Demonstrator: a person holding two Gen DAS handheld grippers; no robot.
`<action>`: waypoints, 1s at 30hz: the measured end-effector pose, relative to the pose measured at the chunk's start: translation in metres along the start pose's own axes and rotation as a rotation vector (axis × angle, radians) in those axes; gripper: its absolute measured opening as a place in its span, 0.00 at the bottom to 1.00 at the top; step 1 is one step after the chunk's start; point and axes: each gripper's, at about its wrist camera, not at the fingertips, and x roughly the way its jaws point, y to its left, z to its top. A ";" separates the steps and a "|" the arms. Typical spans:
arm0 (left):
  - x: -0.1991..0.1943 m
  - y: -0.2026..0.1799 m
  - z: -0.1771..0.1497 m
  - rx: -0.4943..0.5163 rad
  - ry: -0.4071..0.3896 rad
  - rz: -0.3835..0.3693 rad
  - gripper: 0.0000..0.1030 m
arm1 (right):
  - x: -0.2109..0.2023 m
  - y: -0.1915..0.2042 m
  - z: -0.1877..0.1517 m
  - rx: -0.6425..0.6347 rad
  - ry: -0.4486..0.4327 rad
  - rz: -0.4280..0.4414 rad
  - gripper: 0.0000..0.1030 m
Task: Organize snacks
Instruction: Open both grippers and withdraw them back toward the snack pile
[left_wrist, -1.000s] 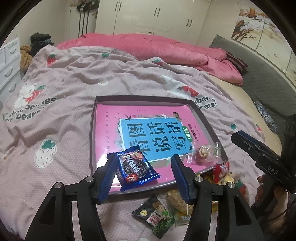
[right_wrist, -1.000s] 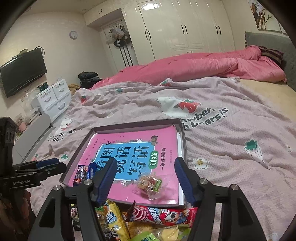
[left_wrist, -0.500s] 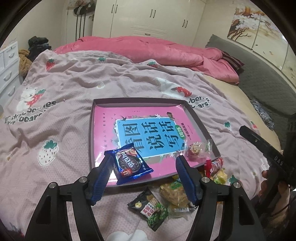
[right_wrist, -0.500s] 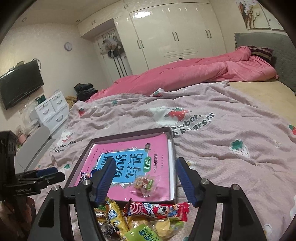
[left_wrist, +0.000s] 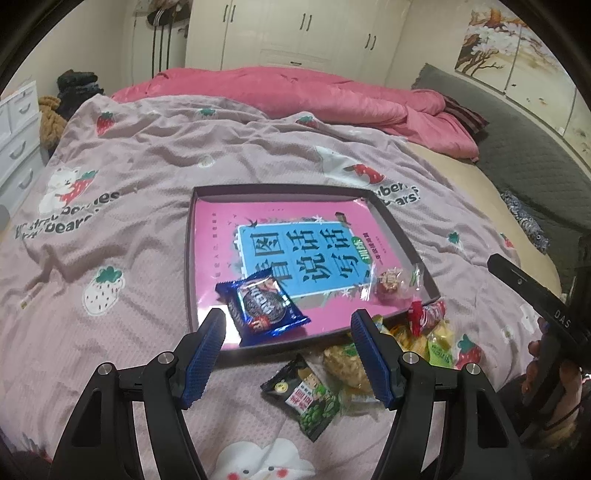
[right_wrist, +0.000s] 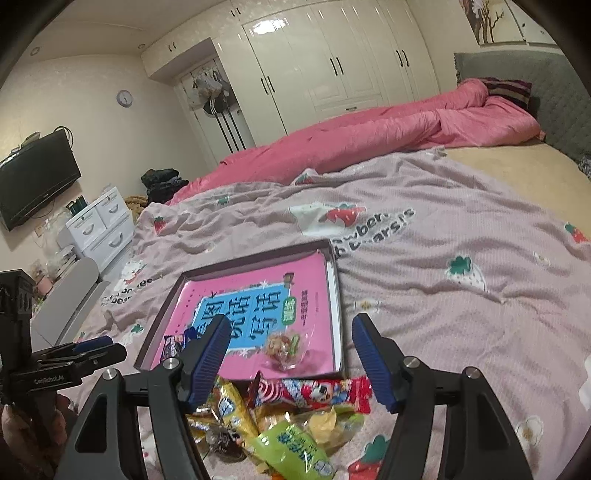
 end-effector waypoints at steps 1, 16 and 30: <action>0.000 0.002 -0.002 -0.005 0.006 -0.001 0.69 | 0.001 0.000 -0.002 0.006 0.009 -0.001 0.66; 0.021 0.012 -0.033 -0.077 0.142 -0.004 0.69 | -0.003 -0.005 -0.025 0.053 0.084 -0.040 0.66; 0.029 0.004 -0.048 -0.081 0.192 0.016 0.69 | -0.001 -0.014 -0.041 0.105 0.156 -0.075 0.66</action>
